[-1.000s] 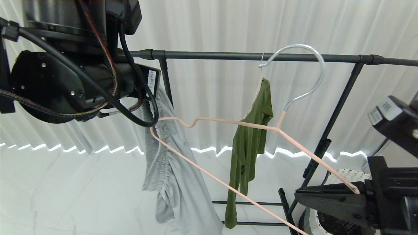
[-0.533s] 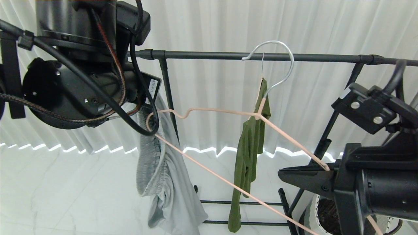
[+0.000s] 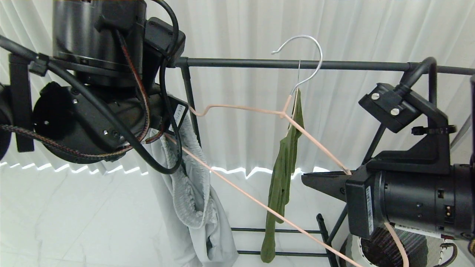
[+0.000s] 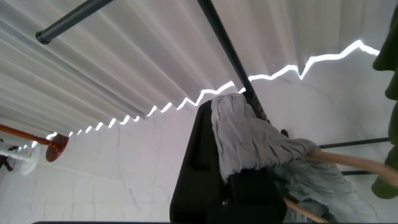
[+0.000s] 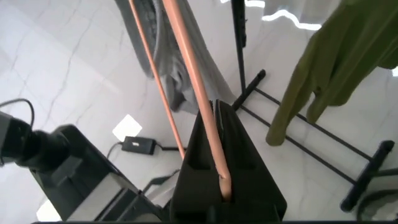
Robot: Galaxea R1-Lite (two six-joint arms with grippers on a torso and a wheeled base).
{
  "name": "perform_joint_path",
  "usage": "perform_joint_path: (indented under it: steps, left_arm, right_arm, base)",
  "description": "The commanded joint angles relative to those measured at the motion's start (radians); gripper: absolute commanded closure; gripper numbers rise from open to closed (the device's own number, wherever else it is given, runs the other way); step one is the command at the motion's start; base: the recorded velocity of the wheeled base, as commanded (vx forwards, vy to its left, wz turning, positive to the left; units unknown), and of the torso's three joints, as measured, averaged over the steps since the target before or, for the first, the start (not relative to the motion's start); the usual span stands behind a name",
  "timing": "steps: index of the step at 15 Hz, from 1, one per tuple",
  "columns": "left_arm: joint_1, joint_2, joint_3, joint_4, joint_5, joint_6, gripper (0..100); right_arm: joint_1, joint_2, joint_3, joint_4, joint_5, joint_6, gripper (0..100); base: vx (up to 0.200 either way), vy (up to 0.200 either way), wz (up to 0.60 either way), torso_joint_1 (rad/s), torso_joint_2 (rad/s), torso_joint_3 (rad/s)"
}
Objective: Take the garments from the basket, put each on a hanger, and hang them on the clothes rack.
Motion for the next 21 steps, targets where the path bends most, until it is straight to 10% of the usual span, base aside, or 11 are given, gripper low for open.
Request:
perform_joint_path:
  steps: [1, 8, 21]
  left_arm:
    - [-0.006, 0.006, -0.005, 0.0, 0.0, -0.002, 100]
    - [-0.006, 0.005, -0.007, -0.002, 0.0, -0.012, 100]
    - [-0.012, -0.05, 0.007, 0.032, 0.003, -0.012, 100]
  right_arm:
    - [0.011, 0.033, 0.002, -0.033, -0.001, 0.0, 100]
    - [0.146, 0.059, 0.019, -0.109, 0.111, 0.089, 100]
    - [0.074, 0.202, 0.014, -0.275, -0.155, 0.074, 100]
  base:
    - [0.0, 0.0, 0.0, 0.0, 0.0, 0.0]
    - [0.0, 0.0, 0.0, 0.0, 0.0, 0.0]
    - [0.0, 0.0, 0.0, 0.0, 0.0, 0.0]
